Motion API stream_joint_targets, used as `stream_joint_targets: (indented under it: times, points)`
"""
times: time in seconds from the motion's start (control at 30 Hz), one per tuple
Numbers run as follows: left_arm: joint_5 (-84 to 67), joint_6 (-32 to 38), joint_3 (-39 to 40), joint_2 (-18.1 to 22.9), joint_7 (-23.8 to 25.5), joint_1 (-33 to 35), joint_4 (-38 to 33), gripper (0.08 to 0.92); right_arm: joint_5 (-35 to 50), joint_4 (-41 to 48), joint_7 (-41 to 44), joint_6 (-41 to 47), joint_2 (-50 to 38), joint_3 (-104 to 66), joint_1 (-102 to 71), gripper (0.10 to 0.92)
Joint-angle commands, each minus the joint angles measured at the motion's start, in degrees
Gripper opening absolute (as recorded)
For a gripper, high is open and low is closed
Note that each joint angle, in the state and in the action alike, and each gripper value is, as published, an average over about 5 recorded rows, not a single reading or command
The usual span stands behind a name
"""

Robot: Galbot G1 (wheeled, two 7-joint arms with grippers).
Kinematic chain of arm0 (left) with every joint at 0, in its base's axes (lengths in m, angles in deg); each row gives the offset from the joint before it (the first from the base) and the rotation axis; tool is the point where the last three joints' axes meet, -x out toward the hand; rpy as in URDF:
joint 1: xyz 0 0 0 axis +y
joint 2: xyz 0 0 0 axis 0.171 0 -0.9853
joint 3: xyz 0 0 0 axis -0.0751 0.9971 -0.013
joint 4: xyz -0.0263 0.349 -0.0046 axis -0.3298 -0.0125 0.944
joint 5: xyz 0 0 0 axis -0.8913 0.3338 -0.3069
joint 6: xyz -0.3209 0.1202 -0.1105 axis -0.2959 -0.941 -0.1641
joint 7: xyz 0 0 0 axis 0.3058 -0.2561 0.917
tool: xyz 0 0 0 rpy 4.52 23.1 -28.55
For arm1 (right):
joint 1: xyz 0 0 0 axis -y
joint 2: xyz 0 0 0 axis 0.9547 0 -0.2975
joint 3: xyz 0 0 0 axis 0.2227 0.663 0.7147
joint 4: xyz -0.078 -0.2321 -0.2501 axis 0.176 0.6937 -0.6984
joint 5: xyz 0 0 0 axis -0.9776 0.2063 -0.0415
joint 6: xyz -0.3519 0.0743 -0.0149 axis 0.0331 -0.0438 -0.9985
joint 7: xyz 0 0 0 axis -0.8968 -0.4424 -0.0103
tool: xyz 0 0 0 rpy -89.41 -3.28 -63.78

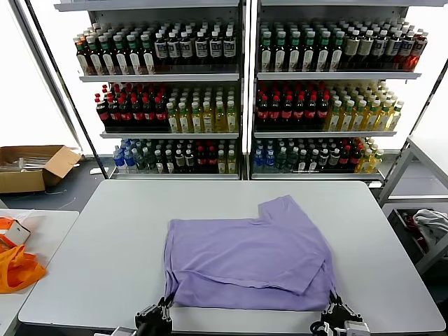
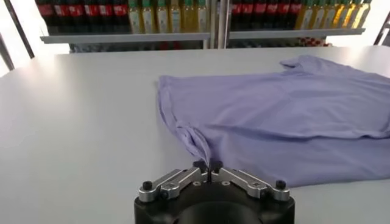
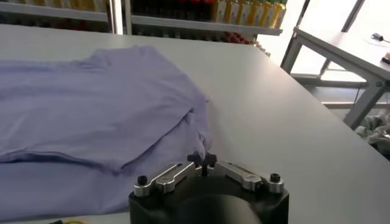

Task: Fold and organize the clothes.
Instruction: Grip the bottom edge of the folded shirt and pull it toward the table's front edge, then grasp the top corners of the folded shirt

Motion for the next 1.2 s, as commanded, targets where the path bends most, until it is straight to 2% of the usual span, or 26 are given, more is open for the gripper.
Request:
stream_joint_targets:
  times: [0.03,0.17,0.5,0.77,0.93,1.07,1.2]
  points:
    - [2.27,0.95,-0.33,0.54,-0.12,2.82,-0.51,0.084,-1.1,-0.26,0.06,-0.23,-0.16,-0.03,-2.55,0.121]
    - [2.72,1.22,-0.53,0.99,-0.56,1.96,0.31,0.084,-1.2,-0.22,0.09,-0.2,-0.18,-0.11,-2.55,0.157]
    - [4.18,2.13,-1.12,1.58,-0.96,2.04,1.57,0.107,-1.9,0.05,0.05,-0.49,-0.09,-0.79,-2.69,0.437]
    - [5.32,3.35,-2.11,2.98,-2.9,1.82,-2.73,0.323,-1.09,-4.28,0.85,-3.6,0.18,-3.78,-2.58,0.671]
    - [5.24,4.49,-2.7,4.58,-2.61,-2.56,-7.94,0.462,0.76,-6.77,3.2,-10.13,0.94,-7.03,2.15,0.796]
    - [4.9,5.58,-3.77,4.64,0.46,-8.08,-8.59,0.583,4.76,-6.02,5.94,-11.79,0.16,-9.25,8.29,0.818]
    - [4.33,6.7,-3.91,4.36,4.26,-12.41,-5.77,0.696,6.08,-2.04,12.81,-11.41,-2.45,-11.11,15.06,0.823]
